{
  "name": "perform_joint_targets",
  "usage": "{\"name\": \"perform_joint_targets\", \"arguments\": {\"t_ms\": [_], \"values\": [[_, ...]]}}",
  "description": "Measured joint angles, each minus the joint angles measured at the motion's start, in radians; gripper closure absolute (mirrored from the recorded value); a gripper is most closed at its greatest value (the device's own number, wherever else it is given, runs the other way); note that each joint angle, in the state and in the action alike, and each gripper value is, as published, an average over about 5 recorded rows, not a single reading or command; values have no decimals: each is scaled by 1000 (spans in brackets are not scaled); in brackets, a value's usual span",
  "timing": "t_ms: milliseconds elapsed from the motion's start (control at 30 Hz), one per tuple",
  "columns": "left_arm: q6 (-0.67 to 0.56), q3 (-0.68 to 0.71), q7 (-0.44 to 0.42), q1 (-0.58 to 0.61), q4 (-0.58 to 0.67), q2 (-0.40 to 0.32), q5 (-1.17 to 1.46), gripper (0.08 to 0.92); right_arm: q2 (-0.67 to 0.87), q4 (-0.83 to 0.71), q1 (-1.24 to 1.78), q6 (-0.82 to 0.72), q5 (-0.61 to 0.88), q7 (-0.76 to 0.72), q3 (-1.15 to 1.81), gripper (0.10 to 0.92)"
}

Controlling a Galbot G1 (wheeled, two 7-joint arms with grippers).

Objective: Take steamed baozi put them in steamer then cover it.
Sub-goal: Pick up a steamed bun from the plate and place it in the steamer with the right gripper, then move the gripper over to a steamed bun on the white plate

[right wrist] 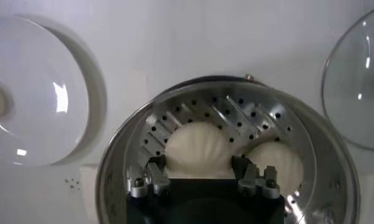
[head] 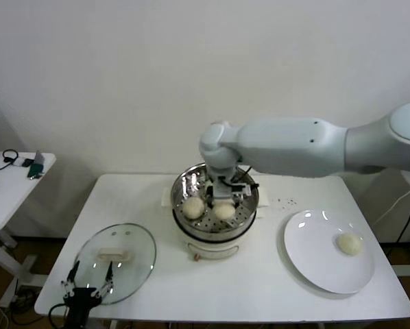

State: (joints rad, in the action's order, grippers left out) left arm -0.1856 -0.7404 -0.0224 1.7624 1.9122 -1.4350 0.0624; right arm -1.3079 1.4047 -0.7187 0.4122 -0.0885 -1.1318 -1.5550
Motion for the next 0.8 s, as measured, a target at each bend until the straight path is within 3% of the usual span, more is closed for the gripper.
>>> {"name": "perform_joint_targets", "arguments": {"t_ms": [267,533,800], "values": [[4,13,0,-18,-12,-9,-2,177,-30,-17,38,14,-14,5,-6,308],[5,11,0,-20,-17,-7,-1,177,-31,-16,44,11,-13,8,-6,209],[5,12,0,-16,-17,-7,-1,177,-15,-21,37,12,-16,10,12,203]]}}
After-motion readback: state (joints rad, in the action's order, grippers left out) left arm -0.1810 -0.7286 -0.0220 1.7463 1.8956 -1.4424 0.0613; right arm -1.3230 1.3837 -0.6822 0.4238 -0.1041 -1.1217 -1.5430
